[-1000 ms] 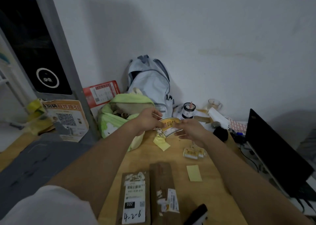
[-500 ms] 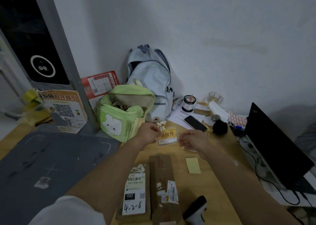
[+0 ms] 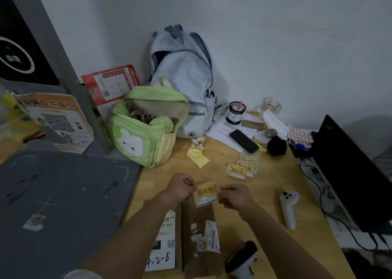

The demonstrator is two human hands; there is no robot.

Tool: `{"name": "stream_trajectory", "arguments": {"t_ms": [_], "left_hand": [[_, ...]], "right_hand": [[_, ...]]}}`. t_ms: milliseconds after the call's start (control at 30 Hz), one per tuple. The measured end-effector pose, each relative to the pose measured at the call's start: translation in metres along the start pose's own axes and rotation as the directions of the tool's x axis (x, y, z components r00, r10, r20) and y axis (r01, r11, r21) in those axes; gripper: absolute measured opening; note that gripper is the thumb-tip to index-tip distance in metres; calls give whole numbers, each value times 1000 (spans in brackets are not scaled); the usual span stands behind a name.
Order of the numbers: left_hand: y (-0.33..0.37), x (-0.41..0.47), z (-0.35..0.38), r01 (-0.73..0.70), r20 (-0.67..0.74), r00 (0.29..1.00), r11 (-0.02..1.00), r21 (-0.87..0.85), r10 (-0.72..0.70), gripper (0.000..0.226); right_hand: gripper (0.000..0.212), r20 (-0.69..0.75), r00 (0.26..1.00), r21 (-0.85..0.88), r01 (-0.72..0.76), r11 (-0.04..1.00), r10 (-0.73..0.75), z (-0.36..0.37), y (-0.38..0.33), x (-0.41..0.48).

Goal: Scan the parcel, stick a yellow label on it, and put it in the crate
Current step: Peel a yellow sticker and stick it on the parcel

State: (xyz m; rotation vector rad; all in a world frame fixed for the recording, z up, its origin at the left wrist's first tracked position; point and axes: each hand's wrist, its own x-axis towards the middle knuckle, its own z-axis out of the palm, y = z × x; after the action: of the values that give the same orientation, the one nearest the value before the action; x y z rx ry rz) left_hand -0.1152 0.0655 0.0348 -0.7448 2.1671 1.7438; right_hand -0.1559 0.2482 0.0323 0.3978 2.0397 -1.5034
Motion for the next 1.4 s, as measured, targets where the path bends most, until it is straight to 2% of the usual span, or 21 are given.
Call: {"name": "stream_trajectory", "arguments": {"t_ms": [233,333,400,567,800,867,1000,1067,1133,1233,1300,1400], "left_hand": [[-29,18,3,-1,-51,999,979,205,11,20],[-36,20,7,-36,-36,998,929,370,53,18],[-37,20,11,-75,2,997,883,463,83,8],[-43,16,22,-106,63,994,771,628,85,38],[-55,16,26,-130,29,981,532,837,193,45],[-60,18,25,-114,17,983,528,842,184,56],[-69,22,17,-24,-58,991,584,811,122,90],[-72,23,15,31,-110,989,584,811,100,97],[-72,25,15,65,-130,989,565,823,76,91],[-70,28,14,38,-84,994,522,852,64,70],[-71,29,14,23,-67,996,535,845,63,61],[-73,29,14,30,-83,994,552,834,72,50]], "right_hand": [[25,4,998,-89,-63,994,64,10,25,18],[22,-1,996,-121,-86,989,86,15,34,24],[21,-13,995,-147,-99,984,98,18,39,26],[21,-37,997,-217,-81,973,74,19,51,28],[23,-86,996,-293,-60,954,37,26,63,30],[24,-103,994,-331,-63,941,30,27,64,32],[26,-117,993,-411,-78,908,33,27,66,34],[27,-122,992,-415,-93,905,46,25,68,35],[24,-106,992,-409,-101,907,63,23,70,36],[23,-23,993,-363,-115,925,114,25,72,36],[24,31,991,-300,-114,947,129,30,75,35],[26,34,993,-242,-100,965,112,37,80,32]]}}
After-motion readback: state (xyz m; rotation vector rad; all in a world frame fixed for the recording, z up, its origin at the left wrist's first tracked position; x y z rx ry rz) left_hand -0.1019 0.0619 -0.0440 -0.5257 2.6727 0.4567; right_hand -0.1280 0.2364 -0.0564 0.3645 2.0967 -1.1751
